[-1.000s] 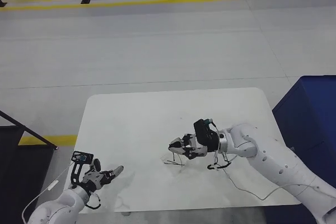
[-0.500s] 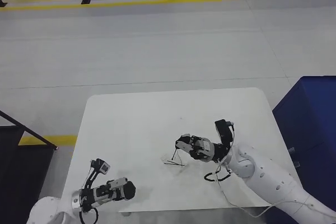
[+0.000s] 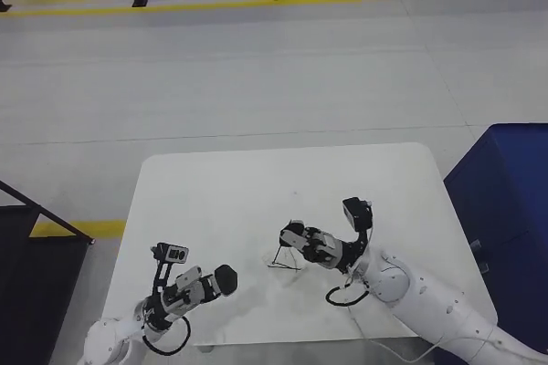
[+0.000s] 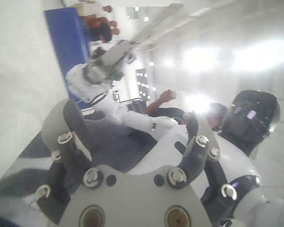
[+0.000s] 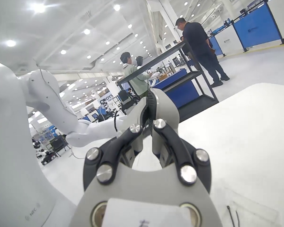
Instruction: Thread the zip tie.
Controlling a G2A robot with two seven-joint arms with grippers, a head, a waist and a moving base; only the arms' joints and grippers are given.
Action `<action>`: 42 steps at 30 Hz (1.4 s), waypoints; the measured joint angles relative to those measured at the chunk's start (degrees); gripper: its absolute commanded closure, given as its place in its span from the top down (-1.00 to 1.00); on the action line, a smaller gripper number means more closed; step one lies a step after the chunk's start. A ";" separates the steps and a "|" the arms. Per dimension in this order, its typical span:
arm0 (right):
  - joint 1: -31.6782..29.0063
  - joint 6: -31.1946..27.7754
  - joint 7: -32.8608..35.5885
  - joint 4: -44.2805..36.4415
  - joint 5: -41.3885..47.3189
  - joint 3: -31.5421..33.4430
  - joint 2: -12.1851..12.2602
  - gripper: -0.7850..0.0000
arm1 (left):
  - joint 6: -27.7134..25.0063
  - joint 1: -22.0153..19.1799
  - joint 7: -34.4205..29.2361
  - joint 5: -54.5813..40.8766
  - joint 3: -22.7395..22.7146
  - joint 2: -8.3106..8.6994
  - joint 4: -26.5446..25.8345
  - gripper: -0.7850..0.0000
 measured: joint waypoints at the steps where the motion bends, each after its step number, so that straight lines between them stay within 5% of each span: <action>1: 0.17 0.23 1.43 0.15 2.12 -0.31 -0.23 -1.00 | -2.35 -0.48 0.65 1.20 1.32 -0.22 0.40 1.00; 13: 1.84 2.93 8.33 2.87 8.18 -3.78 -4.36 -1.00 | -9.37 -2.80 9.34 10.85 7.04 -1.16 2.77 0.98; 22: 2.65 3.06 8.87 6.00 5.96 -3.85 -7.16 -1.00 | -9.08 -2.73 11.45 13.77 7.91 -1.07 3.74 -0.02; 30: 1.50 1.54 9.00 6.62 4.45 -1.90 -8.14 -1.00 | -8.72 -2.79 12.69 14.29 8.32 -0.96 4.03 -0.49; 33: 0.88 1.02 8.98 6.87 4.14 -0.88 -8.33 -1.00 | -8.86 -2.63 12.74 14.35 8.55 -0.91 4.07 -1.00; 42: -0.81 0.14 10.50 6.55 3.57 1.48 -8.85 -1.00 | -9.02 -2.50 13.54 14.70 8.93 -0.76 3.93 -1.00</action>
